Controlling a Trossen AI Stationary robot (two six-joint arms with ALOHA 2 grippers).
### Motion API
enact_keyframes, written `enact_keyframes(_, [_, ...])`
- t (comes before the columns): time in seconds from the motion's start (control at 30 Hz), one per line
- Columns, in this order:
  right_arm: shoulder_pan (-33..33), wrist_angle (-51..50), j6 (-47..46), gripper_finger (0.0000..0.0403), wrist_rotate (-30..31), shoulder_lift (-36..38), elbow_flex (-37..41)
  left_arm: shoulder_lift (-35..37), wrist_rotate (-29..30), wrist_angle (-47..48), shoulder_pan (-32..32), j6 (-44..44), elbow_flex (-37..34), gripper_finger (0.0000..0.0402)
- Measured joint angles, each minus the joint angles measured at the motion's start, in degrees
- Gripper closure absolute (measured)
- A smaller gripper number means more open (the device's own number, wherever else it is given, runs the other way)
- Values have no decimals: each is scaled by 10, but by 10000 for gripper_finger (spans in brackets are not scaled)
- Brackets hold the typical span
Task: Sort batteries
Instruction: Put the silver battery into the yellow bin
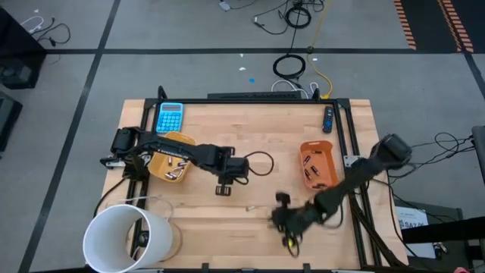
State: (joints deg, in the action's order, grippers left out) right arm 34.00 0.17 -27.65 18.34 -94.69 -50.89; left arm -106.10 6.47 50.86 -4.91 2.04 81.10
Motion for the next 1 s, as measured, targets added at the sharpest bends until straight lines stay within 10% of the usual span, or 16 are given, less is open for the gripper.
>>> enact_keyframes(0.4, [15, 157, -69, 323, -26, -195, -21, 10, -38, -222, -73, -48, -102, 266])
enact_keyframes(1.0, [-9, 155, -79, 328, 17, -190, -23, 9, -37, -343, -107, -122, -145, 160])
